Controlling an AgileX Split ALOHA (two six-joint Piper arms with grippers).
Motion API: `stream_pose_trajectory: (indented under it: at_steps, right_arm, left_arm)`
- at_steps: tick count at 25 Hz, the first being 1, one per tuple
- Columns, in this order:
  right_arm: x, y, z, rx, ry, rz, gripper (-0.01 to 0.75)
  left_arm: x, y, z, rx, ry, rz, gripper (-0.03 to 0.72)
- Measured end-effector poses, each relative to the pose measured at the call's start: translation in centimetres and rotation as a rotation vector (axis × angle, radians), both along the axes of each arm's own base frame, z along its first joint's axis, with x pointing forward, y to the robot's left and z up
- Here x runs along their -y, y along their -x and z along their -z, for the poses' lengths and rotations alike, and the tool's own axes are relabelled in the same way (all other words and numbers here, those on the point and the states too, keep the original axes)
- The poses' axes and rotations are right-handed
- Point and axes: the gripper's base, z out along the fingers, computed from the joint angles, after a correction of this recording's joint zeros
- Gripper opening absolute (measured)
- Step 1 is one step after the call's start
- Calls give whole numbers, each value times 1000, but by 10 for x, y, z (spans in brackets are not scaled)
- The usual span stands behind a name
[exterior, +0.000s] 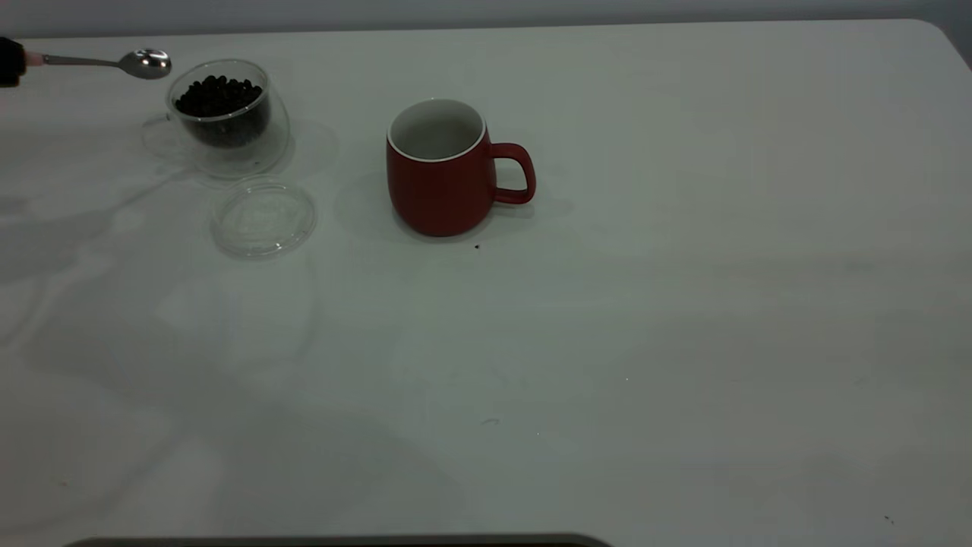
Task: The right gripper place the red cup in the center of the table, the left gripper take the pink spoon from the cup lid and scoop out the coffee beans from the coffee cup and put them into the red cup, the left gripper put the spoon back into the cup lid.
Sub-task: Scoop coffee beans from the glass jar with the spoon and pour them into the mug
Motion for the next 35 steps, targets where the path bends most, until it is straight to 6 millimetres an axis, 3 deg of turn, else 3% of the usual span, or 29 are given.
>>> stream_pose_trajectory:
  at_steps: [6, 14, 20, 26, 35]
  right_arm:
    - [0, 0, 0, 1, 0, 0, 591]
    - [0, 0, 0, 1, 0, 0, 591]
    - [0, 0, 0, 0, 0, 0, 591]
    - [0, 0, 0, 0, 0, 0, 591]
    - [0, 0, 0, 0, 0, 0, 591]
  left_arm:
    - [15, -30, 18, -29, 1, 51, 114]
    - [19, -43, 48, -84, 23, 72, 114]
    - [24, -41, 64, -146, 110, 60, 114]
    - [24, -40, 66, -202, 169, 19, 114]
    - [1, -31, 62, -268, 283, -62, 114]
